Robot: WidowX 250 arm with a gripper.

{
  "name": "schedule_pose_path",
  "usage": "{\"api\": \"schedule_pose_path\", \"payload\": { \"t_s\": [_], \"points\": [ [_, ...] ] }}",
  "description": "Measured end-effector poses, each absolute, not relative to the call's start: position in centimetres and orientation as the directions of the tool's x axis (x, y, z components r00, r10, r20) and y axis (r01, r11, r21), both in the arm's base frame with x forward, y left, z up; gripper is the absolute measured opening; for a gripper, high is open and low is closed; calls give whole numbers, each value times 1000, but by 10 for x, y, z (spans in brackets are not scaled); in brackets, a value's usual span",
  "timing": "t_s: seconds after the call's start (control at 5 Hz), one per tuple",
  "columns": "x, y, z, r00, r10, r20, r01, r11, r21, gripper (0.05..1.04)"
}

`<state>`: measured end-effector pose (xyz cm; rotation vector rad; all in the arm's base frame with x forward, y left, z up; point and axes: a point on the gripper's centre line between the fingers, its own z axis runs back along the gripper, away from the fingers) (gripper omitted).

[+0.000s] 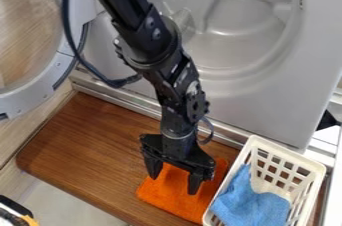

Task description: Move the orange cloth to the left side of the table

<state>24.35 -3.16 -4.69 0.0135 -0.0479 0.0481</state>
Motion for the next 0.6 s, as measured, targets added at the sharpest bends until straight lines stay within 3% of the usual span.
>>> {"api": "schedule_pose_path", "payload": {
  "t_s": [0.4,0.6],
  "points": [
    [264,-35,-53,982,61,179,-71,996,49,1000],
    [260,-45,-60,977,49,209,-60,997,47,1000]
  ]
}}
